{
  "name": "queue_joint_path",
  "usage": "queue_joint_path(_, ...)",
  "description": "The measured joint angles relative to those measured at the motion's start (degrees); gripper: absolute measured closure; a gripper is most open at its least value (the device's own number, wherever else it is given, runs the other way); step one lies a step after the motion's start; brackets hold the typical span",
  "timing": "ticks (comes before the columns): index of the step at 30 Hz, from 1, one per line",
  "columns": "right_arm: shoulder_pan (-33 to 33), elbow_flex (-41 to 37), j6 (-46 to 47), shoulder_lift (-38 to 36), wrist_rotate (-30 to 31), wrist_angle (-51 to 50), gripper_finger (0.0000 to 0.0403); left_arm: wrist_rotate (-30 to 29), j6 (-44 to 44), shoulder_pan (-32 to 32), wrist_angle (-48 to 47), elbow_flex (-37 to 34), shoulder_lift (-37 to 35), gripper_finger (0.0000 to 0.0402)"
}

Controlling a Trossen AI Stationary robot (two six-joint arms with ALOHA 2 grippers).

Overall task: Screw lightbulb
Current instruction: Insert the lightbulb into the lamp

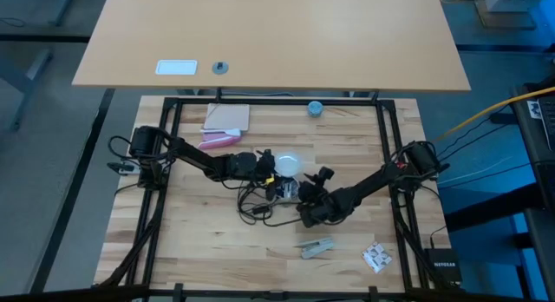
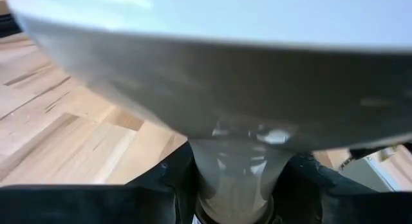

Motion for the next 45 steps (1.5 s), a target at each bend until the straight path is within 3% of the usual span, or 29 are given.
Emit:
queue_joint_path(8, 3.63, 0.00, -9.25, -5.53, -1.06, 0.01, 0.0237, -0.39, 0.29, 1.18, 0.05, 0.00, 0.00, 0.0251)
queue_joint_path(16, 4.06, 0.04, -17.49, -6.42, -10.86, 5.05, 0.0237, -0.39, 0.06, 1.59, 0.47, 0.00, 0.00, 0.0251)
queue_joint_path(21, 4.06, 0.04, -22.76, -6.29, -6.65, 9.57, 0.0237, -0.39, -0.03, 1.13, 0.48, 0.00, 0.00, 0.0251)
queue_joint_path(38, 4.06, 0.04, -25.92, -2.88, -7.88, 15.59, 0.0237, -0.37, -0.31, 1.13, 3.22, 0.01, 0.00, 0.0251)
queue_joint_path(45, 4.10, 0.04, -27.04, -2.16, -1.71, 17.44, 0.0237, -0.54, -0.42, 0.83, 3.09, 0.02, 0.00, 0.0251)
